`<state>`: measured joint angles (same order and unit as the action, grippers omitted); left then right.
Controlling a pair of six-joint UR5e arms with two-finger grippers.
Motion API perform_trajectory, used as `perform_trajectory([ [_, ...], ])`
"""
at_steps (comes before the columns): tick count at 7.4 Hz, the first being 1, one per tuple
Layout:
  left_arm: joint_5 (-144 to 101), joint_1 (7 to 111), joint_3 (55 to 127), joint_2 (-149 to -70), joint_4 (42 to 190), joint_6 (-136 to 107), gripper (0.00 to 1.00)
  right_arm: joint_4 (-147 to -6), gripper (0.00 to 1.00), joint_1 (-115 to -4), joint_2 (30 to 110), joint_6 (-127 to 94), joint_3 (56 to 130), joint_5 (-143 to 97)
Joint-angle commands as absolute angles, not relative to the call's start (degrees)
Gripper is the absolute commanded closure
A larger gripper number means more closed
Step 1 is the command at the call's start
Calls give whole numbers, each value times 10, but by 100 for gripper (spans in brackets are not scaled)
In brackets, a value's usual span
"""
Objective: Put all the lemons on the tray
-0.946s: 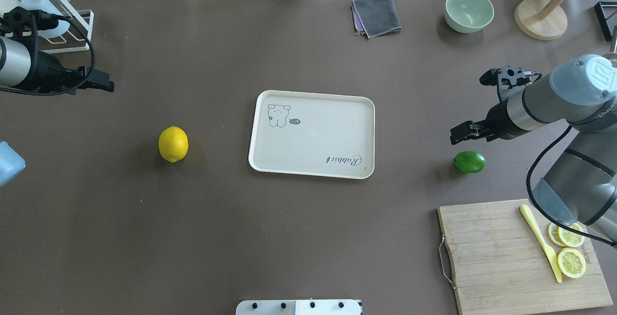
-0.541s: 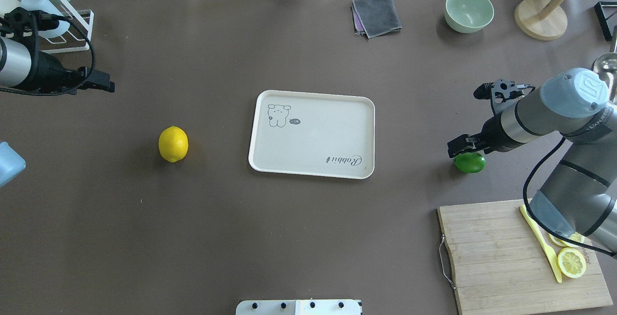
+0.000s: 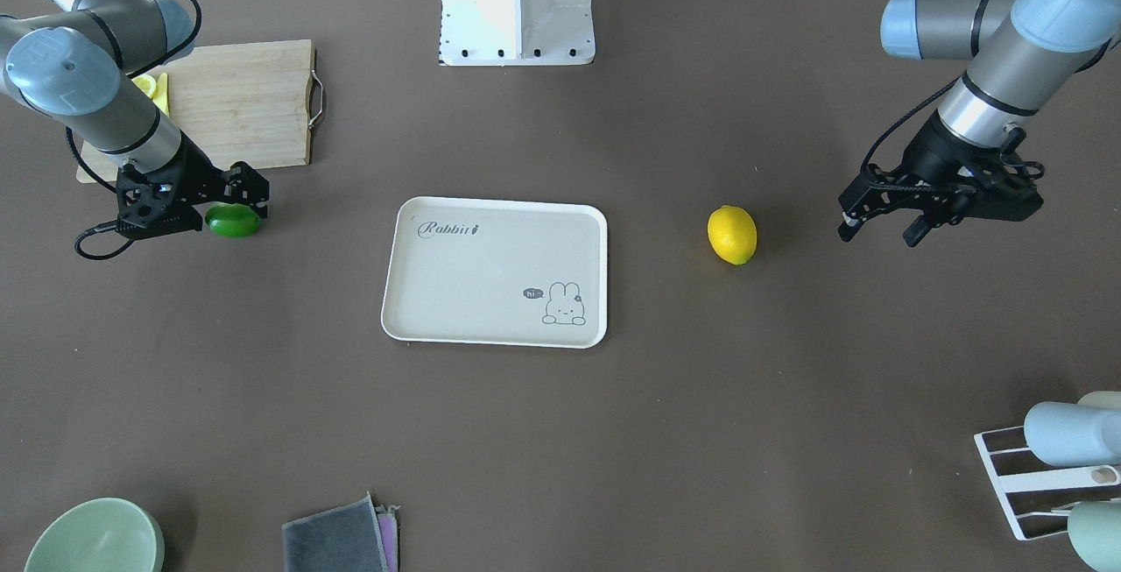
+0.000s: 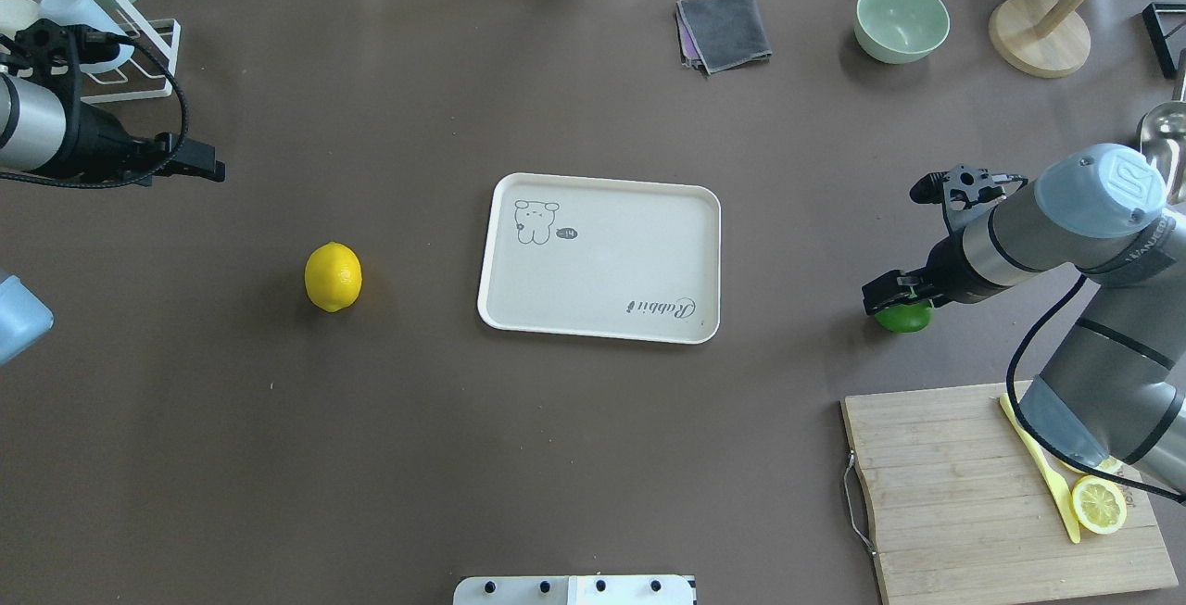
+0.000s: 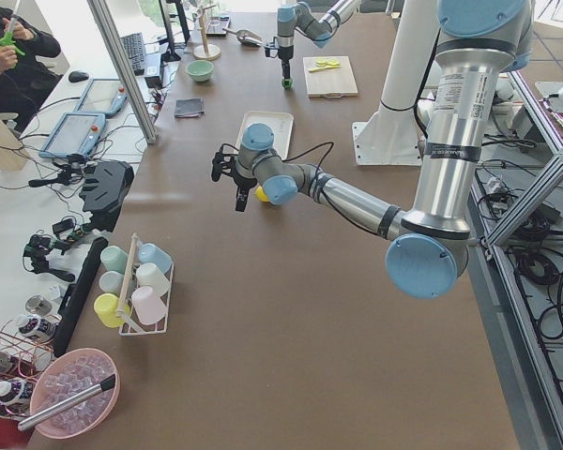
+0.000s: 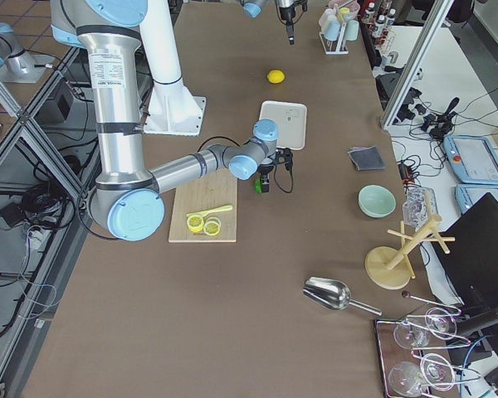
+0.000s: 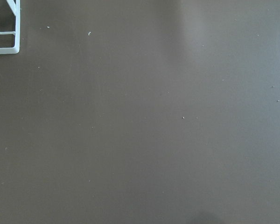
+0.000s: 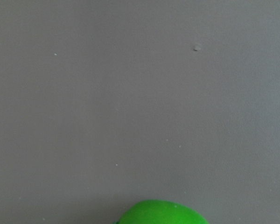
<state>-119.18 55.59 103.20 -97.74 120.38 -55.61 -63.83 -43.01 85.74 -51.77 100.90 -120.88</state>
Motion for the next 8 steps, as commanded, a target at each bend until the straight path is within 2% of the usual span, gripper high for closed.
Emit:
perform_trajectory([
  [1,-1193,555,1033,-977,1204,-555,2,-638,46,-429,859,-518,1008,-1208],
  [2,-1193,555,1032,-977,1204,-556,2,-638,99,-429,856,-517,1009,-1208],
  [8,-1190,531,1011,-1007,1202,-576,2,-639,100,-454,839,-517,1041,-1240],
])
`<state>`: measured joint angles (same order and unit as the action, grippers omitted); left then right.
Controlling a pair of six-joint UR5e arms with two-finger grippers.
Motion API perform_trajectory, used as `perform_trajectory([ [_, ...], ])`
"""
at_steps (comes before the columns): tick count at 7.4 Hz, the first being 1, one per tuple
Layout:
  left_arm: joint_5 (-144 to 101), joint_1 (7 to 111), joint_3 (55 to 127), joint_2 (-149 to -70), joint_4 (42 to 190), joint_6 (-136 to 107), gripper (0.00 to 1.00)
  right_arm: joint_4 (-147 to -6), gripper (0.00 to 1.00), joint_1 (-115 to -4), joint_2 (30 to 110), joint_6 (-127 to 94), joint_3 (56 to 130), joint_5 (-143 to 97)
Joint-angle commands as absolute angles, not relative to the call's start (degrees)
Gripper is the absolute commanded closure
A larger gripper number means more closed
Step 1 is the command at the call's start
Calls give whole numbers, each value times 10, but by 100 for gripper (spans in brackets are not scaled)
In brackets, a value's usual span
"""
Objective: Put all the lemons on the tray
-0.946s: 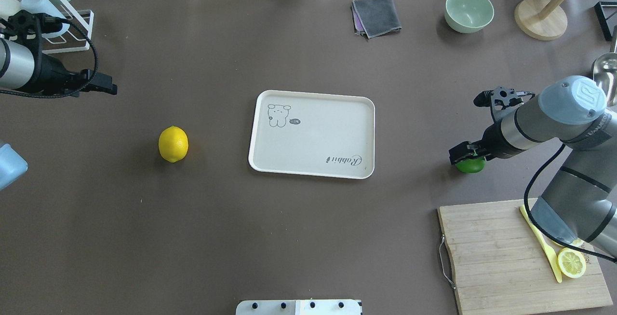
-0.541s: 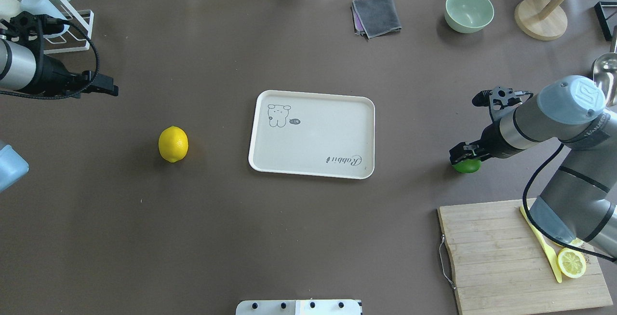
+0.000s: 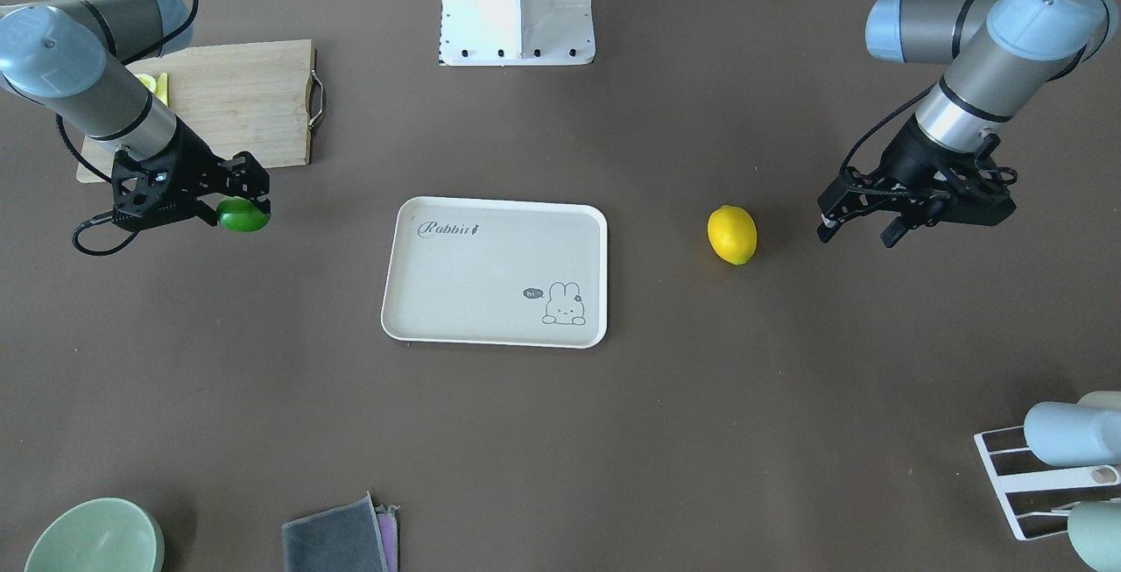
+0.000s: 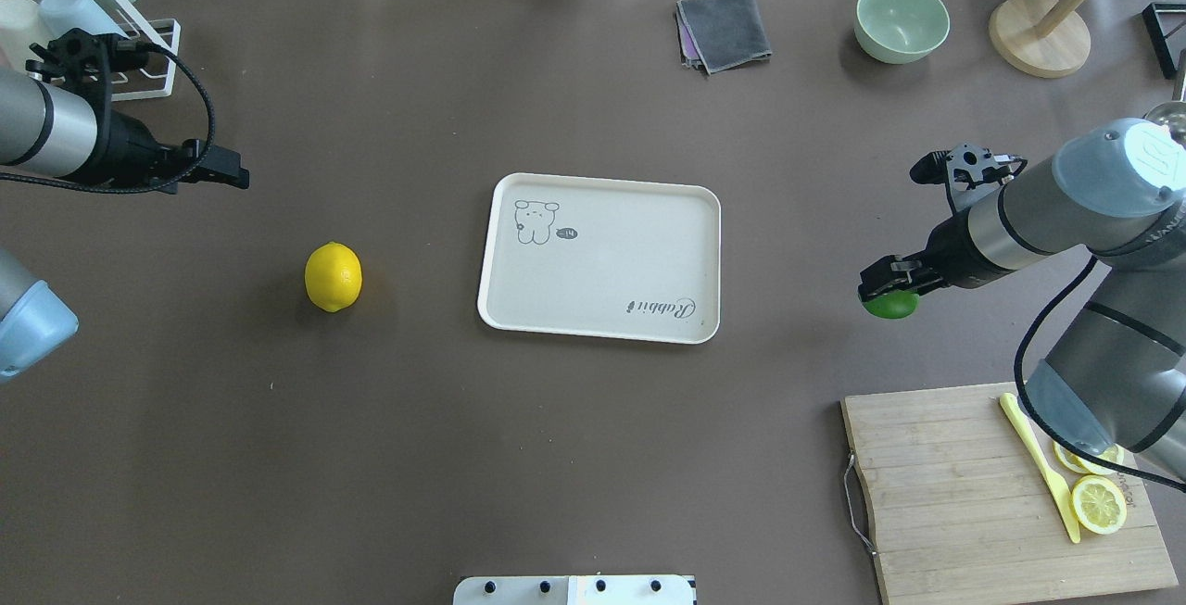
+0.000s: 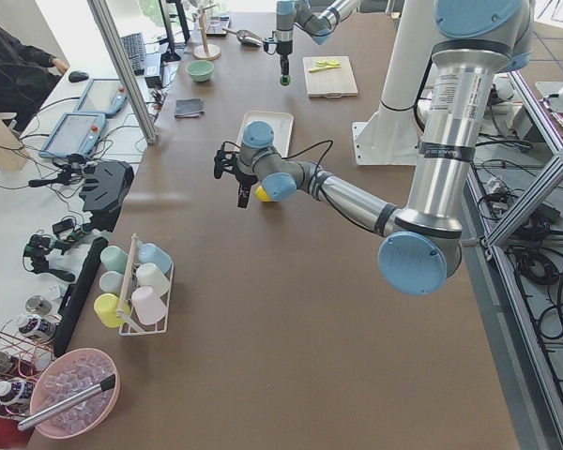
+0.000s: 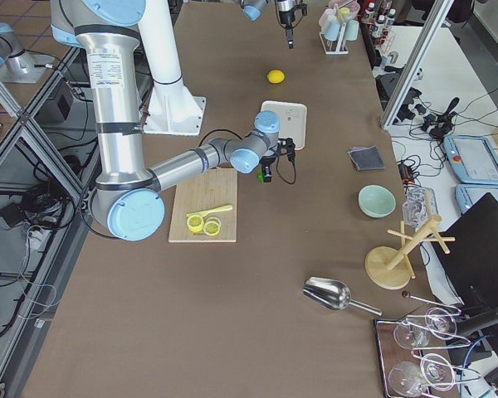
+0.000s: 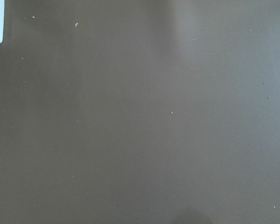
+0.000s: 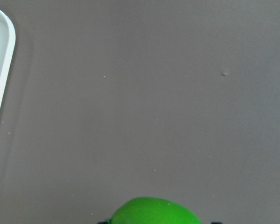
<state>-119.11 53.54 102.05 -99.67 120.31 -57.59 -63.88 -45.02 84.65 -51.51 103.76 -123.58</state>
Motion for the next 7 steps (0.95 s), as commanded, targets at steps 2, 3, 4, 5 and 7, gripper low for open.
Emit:
perform_trajectory([
  [2,-1161,506,1012,-1012,1201,-597,2,-639,100,-454,829,-518,1040,-1235],
  [3,-1138,482,1016,-1012,1201,-615,2,-639,100,-454,824,-519,1040,-1235],
  [4,-1116,457,1015,-1021,1200,-630,2,-639,100,-454,817,-519,1038,-1233],
  [5,-1087,430,1015,-1022,1199,-636,2,-639,100,-455,807,-519,1035,-1232],
  [7,-1076,406,1014,-1022,1201,-661,2,-646,100,-452,788,-543,1034,-1231],
])
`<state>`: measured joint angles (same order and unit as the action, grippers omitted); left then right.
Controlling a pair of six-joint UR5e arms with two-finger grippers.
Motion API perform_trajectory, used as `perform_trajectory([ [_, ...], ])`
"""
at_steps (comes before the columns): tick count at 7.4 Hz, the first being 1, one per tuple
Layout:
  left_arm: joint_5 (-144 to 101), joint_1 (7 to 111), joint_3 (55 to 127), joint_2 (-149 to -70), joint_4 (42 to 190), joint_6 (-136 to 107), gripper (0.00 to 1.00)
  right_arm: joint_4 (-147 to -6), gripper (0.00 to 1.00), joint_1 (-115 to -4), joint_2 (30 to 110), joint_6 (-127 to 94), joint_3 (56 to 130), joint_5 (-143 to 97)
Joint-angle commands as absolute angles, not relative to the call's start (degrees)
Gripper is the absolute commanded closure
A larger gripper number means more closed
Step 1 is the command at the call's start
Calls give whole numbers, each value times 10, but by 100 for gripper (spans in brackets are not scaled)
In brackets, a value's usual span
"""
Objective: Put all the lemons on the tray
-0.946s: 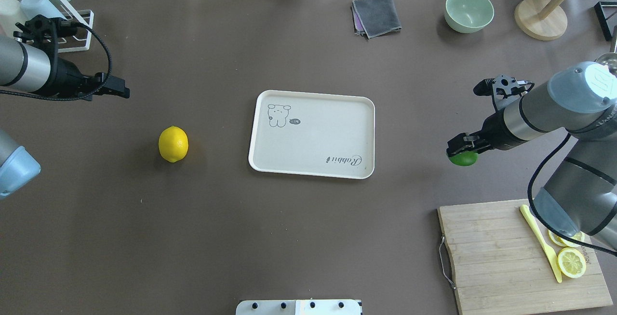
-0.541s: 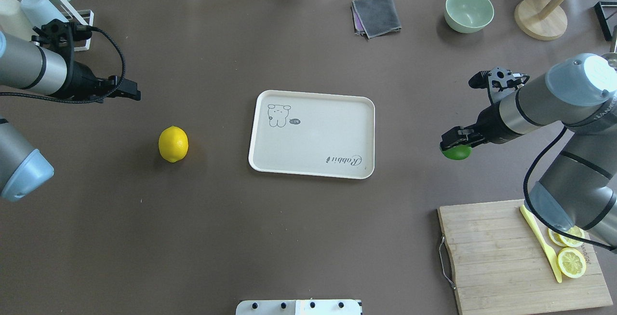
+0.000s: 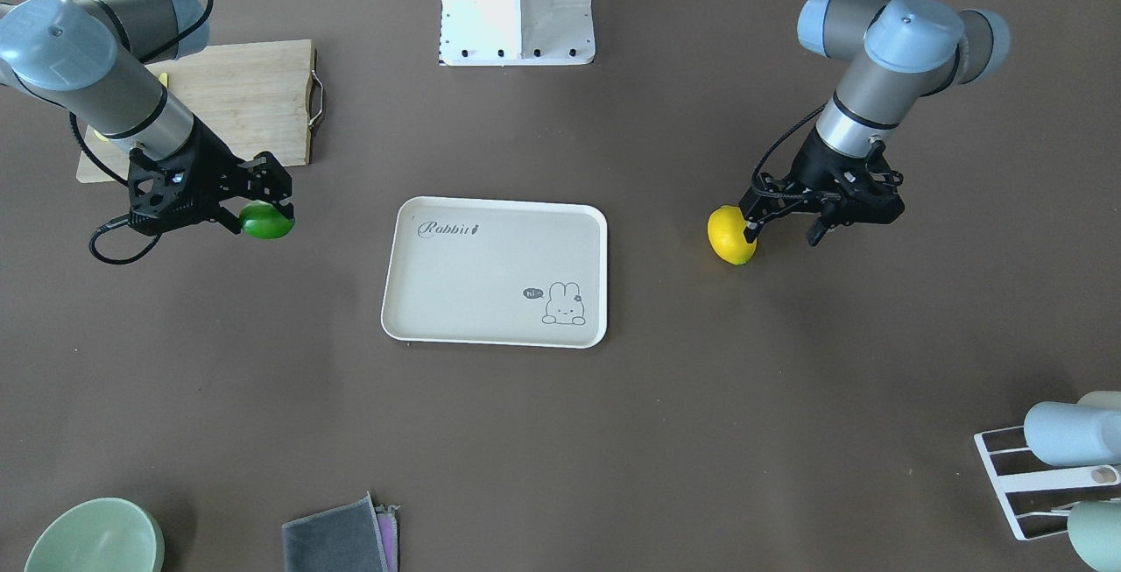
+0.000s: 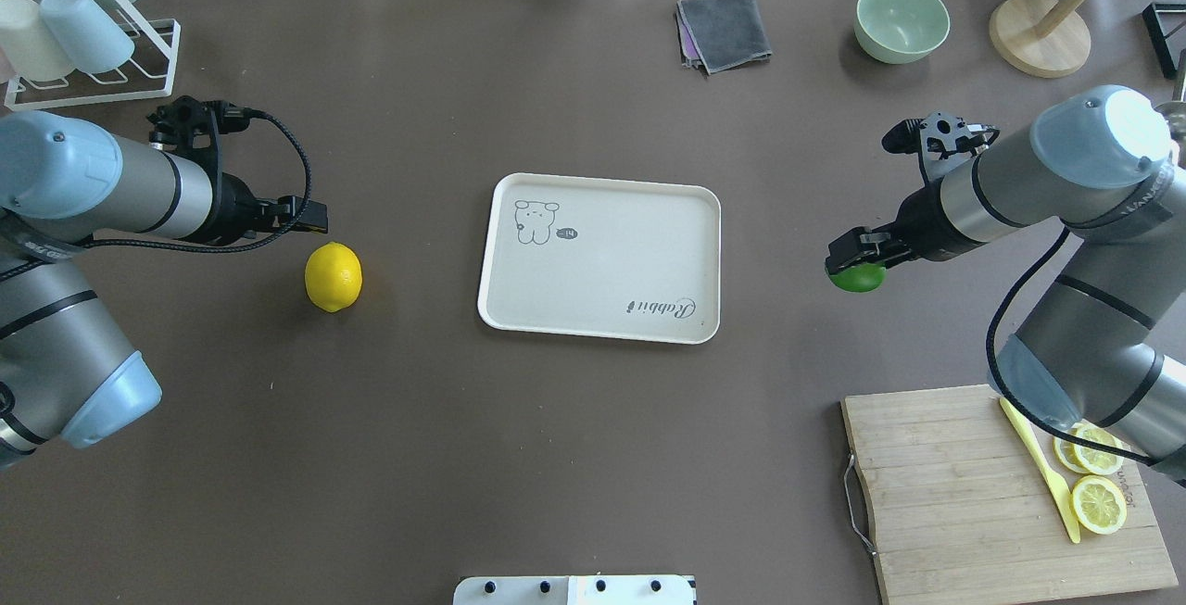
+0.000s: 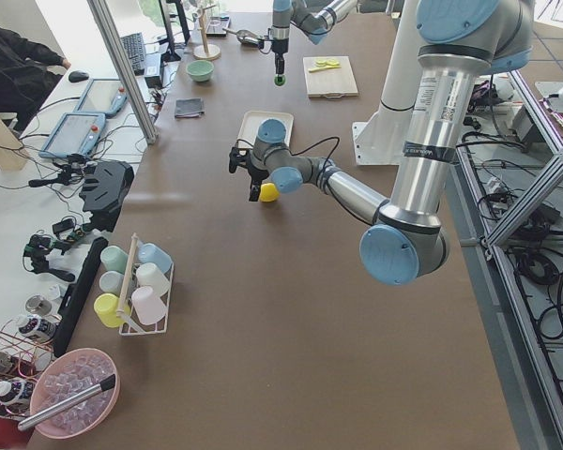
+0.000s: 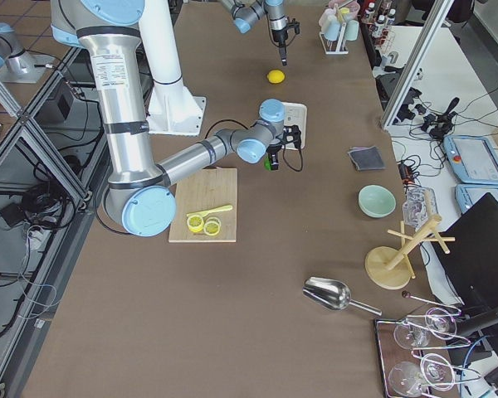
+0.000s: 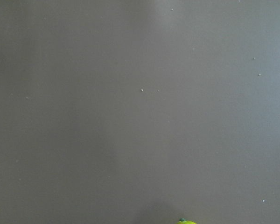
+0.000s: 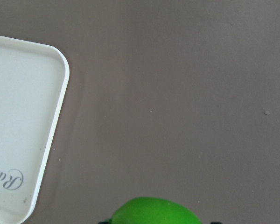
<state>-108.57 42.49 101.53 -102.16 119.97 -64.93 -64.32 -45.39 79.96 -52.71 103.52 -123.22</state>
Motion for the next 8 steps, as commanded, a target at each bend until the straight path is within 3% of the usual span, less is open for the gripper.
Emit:
perform_trajectory([
  [1,-1064,398,1013,-1022,1200,-661,2,-648,100,-449,773,-549,1030,-1228],
  [7,-1013,338,1002,-1022,1201,-671,3,-648,100,-408,701,-592,989,-1180],
  [8,-1014,338,999,-1027,1201,-680,31,-648,100,-407,697,-592,983,-1179],
])
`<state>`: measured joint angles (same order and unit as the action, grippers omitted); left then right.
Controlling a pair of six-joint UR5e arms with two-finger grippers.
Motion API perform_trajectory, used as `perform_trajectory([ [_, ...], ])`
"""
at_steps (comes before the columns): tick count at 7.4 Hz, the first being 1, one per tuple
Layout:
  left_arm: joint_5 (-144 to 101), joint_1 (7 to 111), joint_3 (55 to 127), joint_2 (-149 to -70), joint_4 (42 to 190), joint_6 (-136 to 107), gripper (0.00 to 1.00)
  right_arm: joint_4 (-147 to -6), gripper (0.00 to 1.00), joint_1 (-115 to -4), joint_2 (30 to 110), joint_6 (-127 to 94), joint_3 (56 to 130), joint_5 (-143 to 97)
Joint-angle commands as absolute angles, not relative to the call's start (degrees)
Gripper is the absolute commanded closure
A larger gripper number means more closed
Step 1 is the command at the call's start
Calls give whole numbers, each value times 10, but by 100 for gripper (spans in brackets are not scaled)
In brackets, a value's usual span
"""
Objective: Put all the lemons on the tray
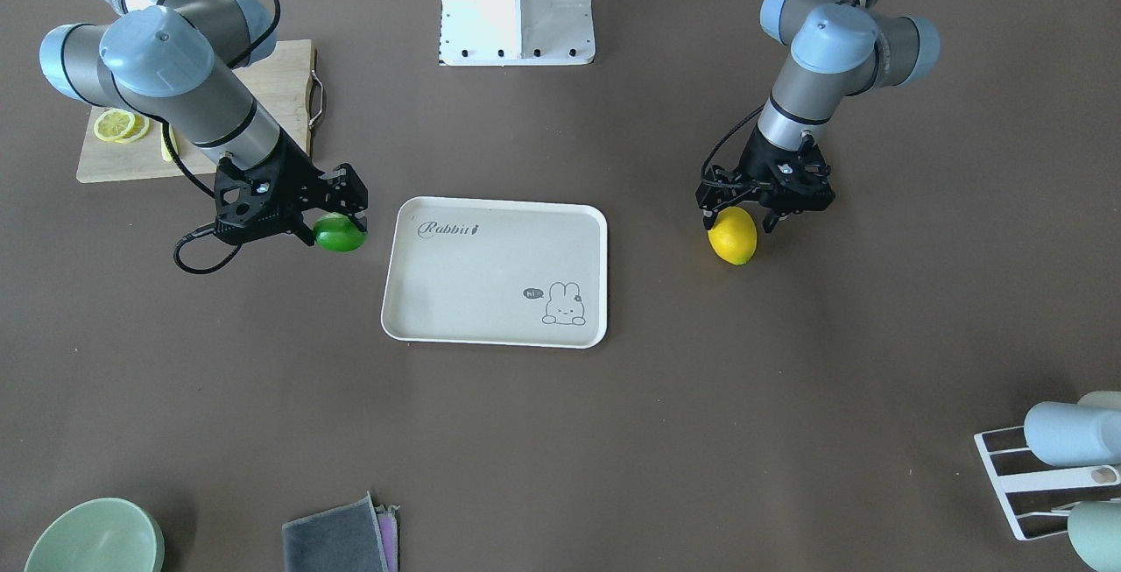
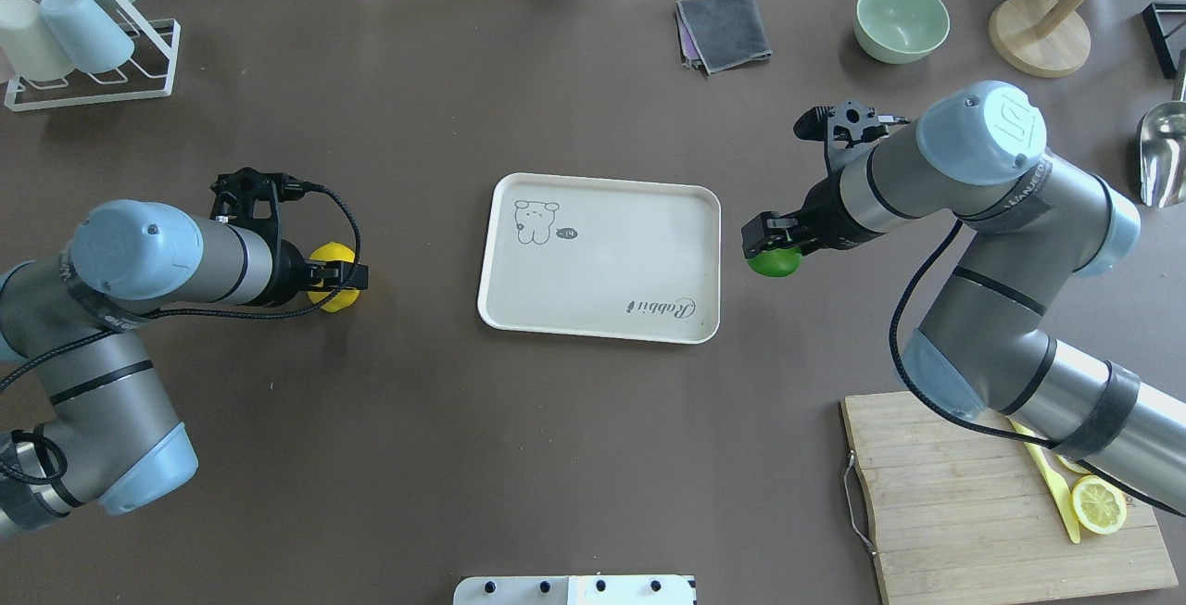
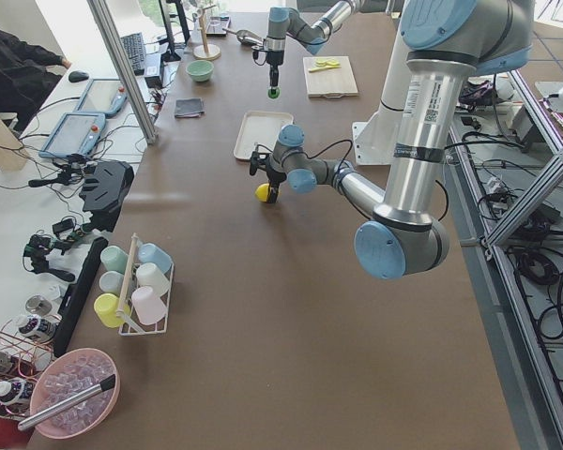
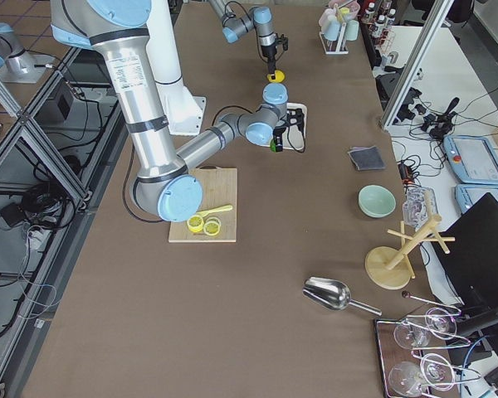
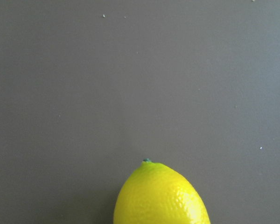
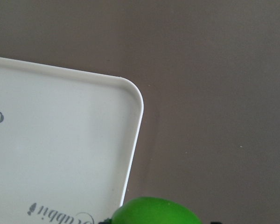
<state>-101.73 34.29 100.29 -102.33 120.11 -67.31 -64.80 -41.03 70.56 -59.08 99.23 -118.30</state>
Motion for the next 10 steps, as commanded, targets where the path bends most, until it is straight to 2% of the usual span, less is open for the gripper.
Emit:
perform_trajectory([
  [1,-1016,339,1005,-1027,1202,-689,99,-648,100,-406,696,-593,983,-1179],
  [3,-1066,371,1057,-1032,1193,-689,100,-648,100,-394,677,-626,983,-1176],
  [4,-1090,389,1061,-1058,1167,-690,100,-648,100,-379,664,-639,978,-1159],
  [6,-1084,385,1031,-1125,1143,-696,100,-648,100,-360,623,-650,940,-1130],
  [8,-1014,333,966,-1199,1143,-748,100,-647,100,-359,598,-650,907,-1124],
  [10,-988,302,943,-1221,1145,-768,100,-645,100,-361,566,-649,872,-1115],
])
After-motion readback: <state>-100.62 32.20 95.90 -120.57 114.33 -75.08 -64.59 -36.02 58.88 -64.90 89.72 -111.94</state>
